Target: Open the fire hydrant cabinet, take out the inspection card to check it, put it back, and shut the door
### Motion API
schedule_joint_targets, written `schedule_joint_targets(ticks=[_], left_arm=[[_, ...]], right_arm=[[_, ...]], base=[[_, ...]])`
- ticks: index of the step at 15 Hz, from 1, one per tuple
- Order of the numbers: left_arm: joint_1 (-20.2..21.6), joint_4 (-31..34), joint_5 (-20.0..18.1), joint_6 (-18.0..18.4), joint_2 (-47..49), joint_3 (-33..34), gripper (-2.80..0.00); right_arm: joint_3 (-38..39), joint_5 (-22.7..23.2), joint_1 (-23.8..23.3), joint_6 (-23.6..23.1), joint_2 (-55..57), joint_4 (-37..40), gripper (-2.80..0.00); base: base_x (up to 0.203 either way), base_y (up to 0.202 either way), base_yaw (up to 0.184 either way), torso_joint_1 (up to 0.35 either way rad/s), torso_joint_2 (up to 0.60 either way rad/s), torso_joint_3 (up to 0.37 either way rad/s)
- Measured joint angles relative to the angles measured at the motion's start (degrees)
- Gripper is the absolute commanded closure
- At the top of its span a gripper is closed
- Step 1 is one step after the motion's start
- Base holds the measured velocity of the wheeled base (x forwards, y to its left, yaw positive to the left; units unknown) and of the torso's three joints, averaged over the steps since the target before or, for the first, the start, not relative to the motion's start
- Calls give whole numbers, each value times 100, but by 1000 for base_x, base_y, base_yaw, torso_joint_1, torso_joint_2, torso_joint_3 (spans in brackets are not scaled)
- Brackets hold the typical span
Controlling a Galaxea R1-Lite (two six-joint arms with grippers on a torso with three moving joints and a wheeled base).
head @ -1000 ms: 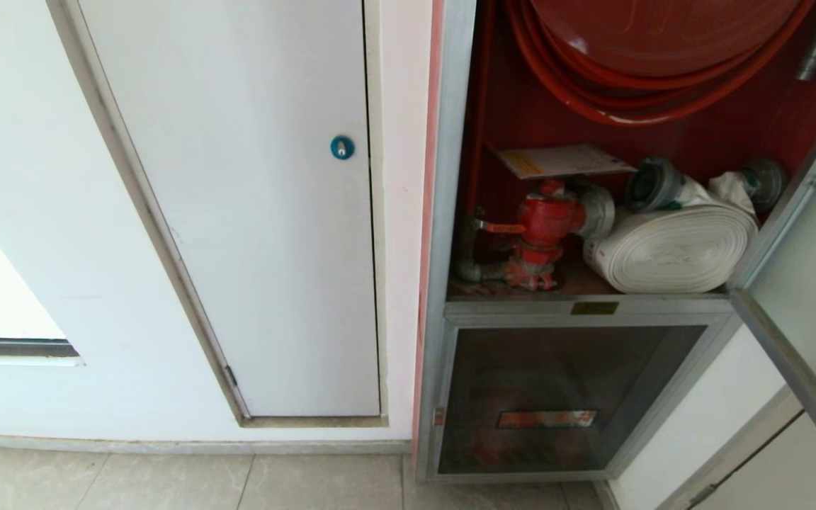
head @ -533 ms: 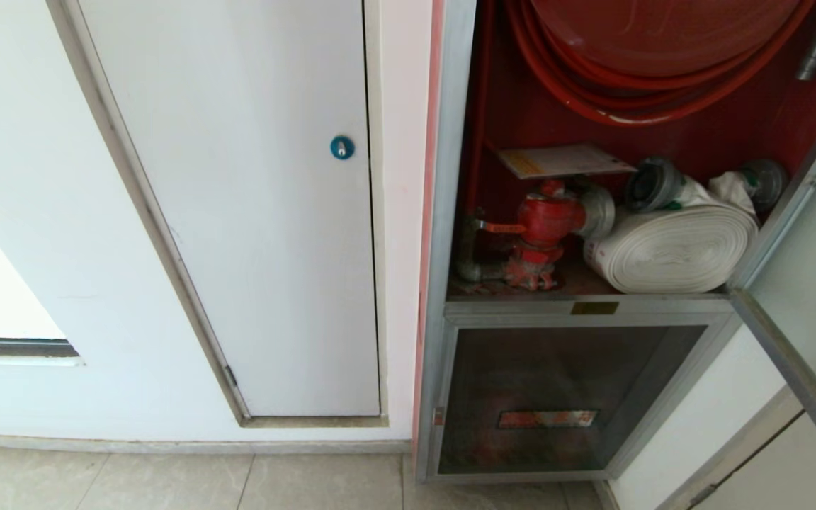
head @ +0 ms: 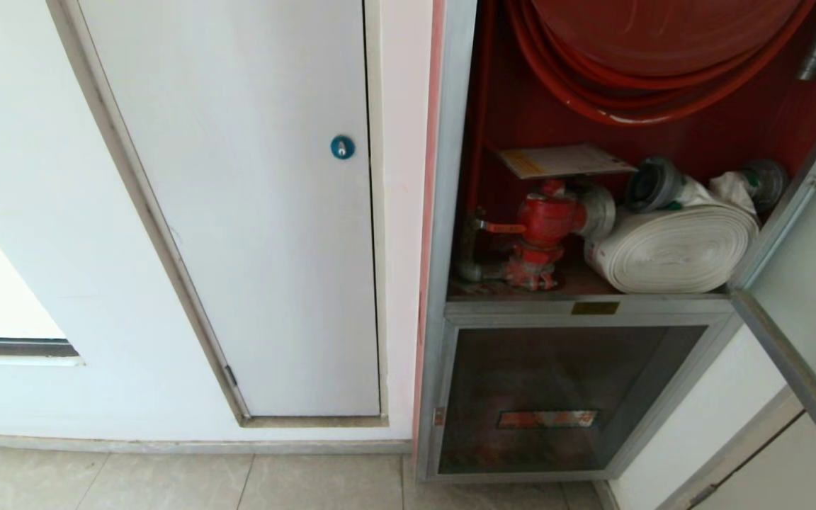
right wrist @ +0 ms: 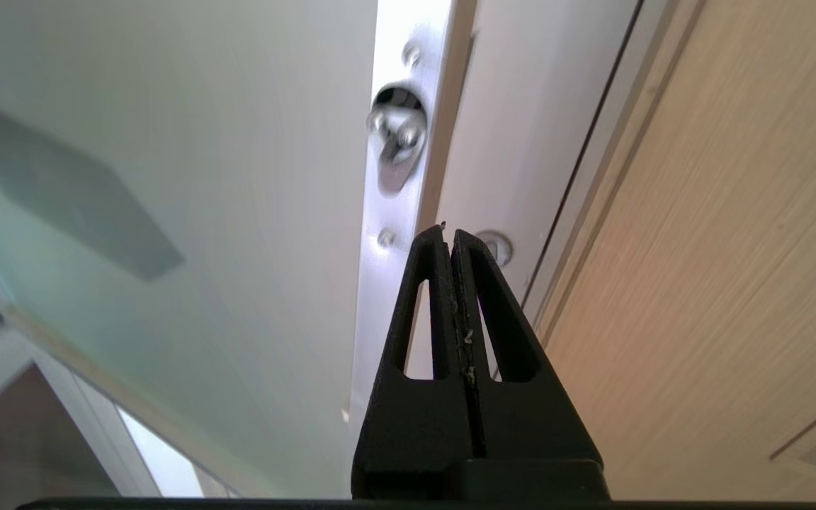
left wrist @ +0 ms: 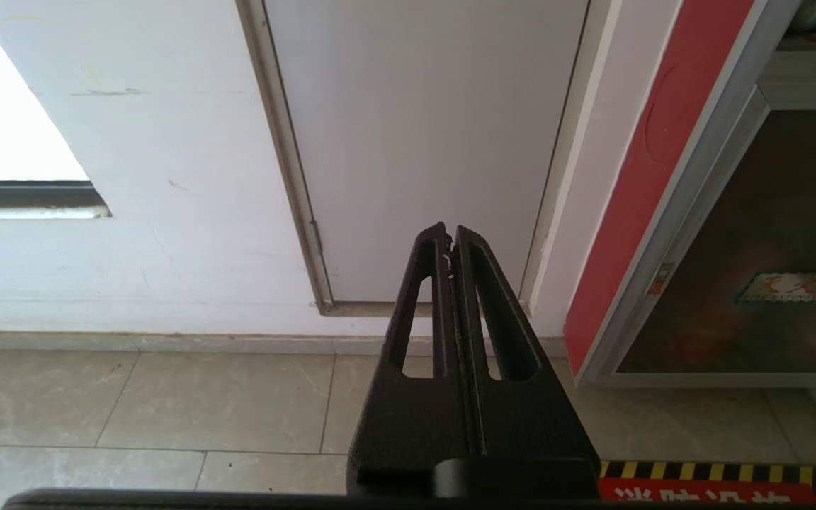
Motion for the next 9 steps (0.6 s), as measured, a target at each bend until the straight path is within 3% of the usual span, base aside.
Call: schedule_joint_targets(ticks=[4,9], left_arm=[[0,0,-1,0,0,0,0],[0,0,-1,-1,0,0,0]], right_arm=[[-166,-31,-32,397,174,-210,0],[-249,-497,238,1170,314,-588,0]], base=[[0,0,0,0,0,0],[0,0,0,0,0,0]])
